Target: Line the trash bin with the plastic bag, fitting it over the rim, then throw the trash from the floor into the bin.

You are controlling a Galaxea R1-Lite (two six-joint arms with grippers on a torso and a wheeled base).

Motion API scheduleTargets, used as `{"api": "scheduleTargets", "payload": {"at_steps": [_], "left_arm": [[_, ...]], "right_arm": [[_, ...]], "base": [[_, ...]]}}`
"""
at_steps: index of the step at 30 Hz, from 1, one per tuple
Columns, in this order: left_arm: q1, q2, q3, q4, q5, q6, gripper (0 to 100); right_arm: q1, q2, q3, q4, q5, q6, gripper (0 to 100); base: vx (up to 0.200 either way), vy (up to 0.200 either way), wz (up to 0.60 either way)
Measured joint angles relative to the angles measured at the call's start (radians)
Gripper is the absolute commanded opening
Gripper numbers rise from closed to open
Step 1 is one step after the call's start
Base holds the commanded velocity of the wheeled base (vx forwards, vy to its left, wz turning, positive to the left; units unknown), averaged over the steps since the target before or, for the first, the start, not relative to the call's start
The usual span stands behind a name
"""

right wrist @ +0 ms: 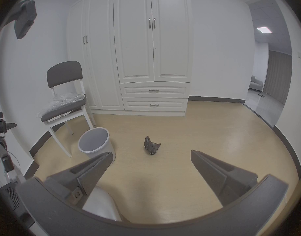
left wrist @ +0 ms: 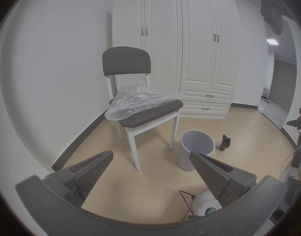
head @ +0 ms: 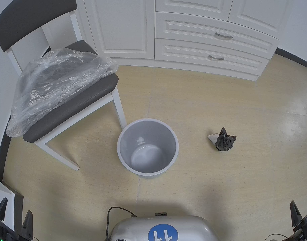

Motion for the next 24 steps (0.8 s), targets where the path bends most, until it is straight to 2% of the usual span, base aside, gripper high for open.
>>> {"api": "scheduleTargets", "payload": {"at_steps": [13, 24], "left_arm": [[0.001, 0.0, 0.0, 0.0, -0.04, 0.053, 100], [0.0, 0.0, 0.0, 0.001, -0.032, -0.005, 100]], "right_arm": [[-0.003, 0.0, 0.0, 0.003, 0.016, -0.052, 100], [-0.001, 0.0, 0.0, 0.001, 0.014, -0.003, 100]], "base": [[0.0, 0.0, 0.0], [0.0, 0.0, 0.0]]}}
